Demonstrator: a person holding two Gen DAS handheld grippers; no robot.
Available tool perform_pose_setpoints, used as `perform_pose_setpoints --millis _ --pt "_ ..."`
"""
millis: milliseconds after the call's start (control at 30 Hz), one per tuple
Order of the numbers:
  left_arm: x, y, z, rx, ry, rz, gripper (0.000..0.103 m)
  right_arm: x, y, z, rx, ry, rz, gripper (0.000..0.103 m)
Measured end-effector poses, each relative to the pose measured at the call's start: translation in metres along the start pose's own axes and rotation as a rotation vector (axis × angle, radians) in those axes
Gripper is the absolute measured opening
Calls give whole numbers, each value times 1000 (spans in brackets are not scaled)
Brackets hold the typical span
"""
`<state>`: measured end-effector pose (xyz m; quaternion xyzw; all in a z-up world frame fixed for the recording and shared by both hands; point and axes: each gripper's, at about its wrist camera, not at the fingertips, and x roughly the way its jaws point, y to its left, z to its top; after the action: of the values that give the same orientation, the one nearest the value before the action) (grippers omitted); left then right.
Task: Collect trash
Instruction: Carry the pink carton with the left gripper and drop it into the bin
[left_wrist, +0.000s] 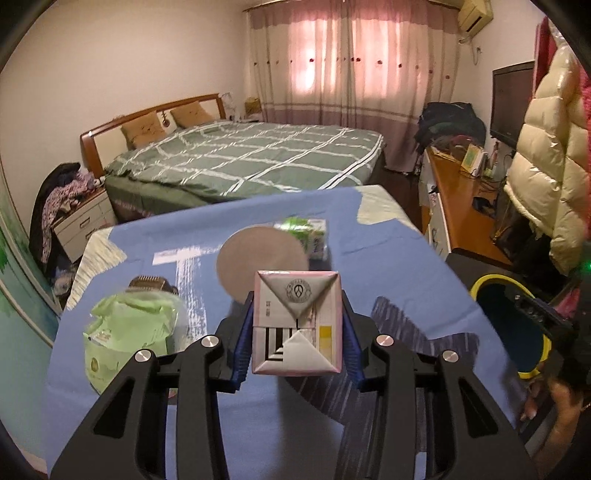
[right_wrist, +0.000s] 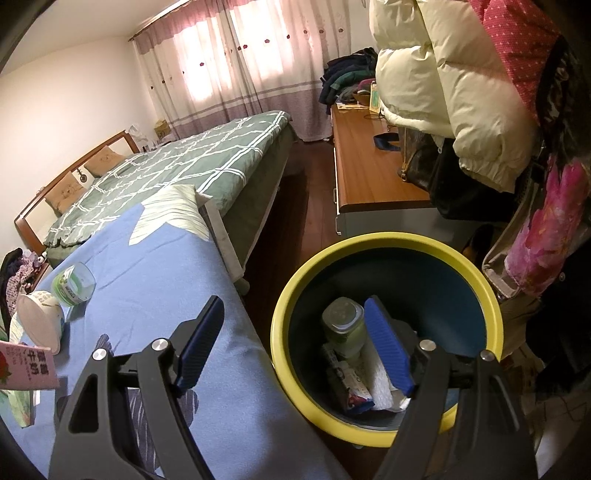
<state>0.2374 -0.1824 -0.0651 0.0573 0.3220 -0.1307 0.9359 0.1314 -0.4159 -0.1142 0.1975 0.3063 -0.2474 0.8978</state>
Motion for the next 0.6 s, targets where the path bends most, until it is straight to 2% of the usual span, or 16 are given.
perform_pose_setpoints --millis 233,400,600 --pt "-1 -27 4 33 2 -33 41 -10 -5 -1 23 -43 18 74" --pt "2 -55 11 73 2 -65 41 -22 -23 -1 24 -52 20 74" --pt "10 -106 25 134 7 -147 41 -45 -65 1 39 -108 -56 80"
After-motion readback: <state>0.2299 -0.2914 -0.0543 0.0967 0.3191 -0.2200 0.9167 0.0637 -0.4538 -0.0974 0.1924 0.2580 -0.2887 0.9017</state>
